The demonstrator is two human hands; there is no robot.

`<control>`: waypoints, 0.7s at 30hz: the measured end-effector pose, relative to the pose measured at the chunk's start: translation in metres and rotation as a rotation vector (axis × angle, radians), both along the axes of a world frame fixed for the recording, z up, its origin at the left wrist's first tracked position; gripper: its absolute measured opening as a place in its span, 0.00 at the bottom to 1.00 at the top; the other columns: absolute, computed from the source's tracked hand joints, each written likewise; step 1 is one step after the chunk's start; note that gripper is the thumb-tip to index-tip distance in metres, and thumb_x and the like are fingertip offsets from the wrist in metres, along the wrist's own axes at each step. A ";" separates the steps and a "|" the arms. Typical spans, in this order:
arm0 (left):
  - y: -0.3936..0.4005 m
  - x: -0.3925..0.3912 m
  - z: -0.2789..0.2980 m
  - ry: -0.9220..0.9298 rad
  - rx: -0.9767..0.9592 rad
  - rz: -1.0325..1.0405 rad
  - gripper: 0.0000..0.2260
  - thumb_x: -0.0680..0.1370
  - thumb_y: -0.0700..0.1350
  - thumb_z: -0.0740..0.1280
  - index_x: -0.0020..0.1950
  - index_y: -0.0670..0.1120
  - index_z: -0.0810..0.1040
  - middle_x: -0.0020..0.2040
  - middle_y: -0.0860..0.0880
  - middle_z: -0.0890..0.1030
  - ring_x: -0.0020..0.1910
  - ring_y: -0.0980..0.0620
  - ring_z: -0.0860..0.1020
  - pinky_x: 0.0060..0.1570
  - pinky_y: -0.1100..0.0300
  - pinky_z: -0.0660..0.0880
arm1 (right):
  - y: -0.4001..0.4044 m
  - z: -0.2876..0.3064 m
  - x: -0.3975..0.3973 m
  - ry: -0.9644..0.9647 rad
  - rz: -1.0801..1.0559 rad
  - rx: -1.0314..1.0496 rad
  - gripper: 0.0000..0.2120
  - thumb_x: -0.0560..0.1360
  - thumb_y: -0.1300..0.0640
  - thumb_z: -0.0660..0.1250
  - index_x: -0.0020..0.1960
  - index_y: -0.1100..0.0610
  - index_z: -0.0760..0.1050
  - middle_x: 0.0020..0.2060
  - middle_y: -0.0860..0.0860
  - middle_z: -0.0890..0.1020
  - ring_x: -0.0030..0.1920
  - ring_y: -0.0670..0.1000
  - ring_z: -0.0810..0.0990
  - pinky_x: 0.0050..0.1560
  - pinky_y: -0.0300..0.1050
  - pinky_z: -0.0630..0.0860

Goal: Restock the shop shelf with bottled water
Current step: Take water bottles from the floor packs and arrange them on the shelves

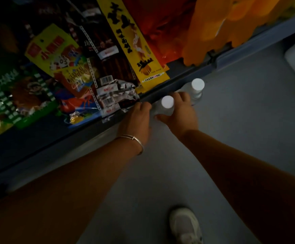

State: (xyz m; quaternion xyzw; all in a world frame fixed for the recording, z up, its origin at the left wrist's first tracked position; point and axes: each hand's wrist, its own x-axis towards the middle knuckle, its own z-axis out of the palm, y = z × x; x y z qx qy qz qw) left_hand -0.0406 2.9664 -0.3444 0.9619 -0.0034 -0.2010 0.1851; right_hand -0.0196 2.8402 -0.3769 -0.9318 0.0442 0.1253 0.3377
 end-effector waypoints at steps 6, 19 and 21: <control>0.006 -0.007 0.001 -0.013 0.036 -0.008 0.23 0.74 0.38 0.68 0.67 0.45 0.65 0.66 0.45 0.67 0.65 0.45 0.69 0.63 0.53 0.70 | 0.009 -0.002 -0.009 0.007 0.052 -0.055 0.29 0.69 0.52 0.73 0.66 0.53 0.67 0.63 0.56 0.71 0.60 0.59 0.74 0.54 0.50 0.73; 0.002 -0.009 0.179 -0.033 0.034 -0.158 0.23 0.73 0.41 0.70 0.65 0.45 0.65 0.64 0.43 0.66 0.61 0.40 0.71 0.57 0.46 0.72 | -0.030 0.213 -0.028 0.056 0.117 0.091 0.23 0.64 0.52 0.77 0.56 0.52 0.75 0.47 0.50 0.78 0.45 0.51 0.78 0.44 0.49 0.78; 0.000 -0.009 0.236 -0.033 0.025 -0.195 0.25 0.72 0.43 0.71 0.65 0.45 0.64 0.64 0.43 0.65 0.60 0.40 0.72 0.57 0.46 0.72 | -0.037 0.272 -0.029 0.048 0.130 0.140 0.21 0.63 0.52 0.77 0.53 0.51 0.76 0.44 0.48 0.79 0.38 0.49 0.77 0.40 0.50 0.79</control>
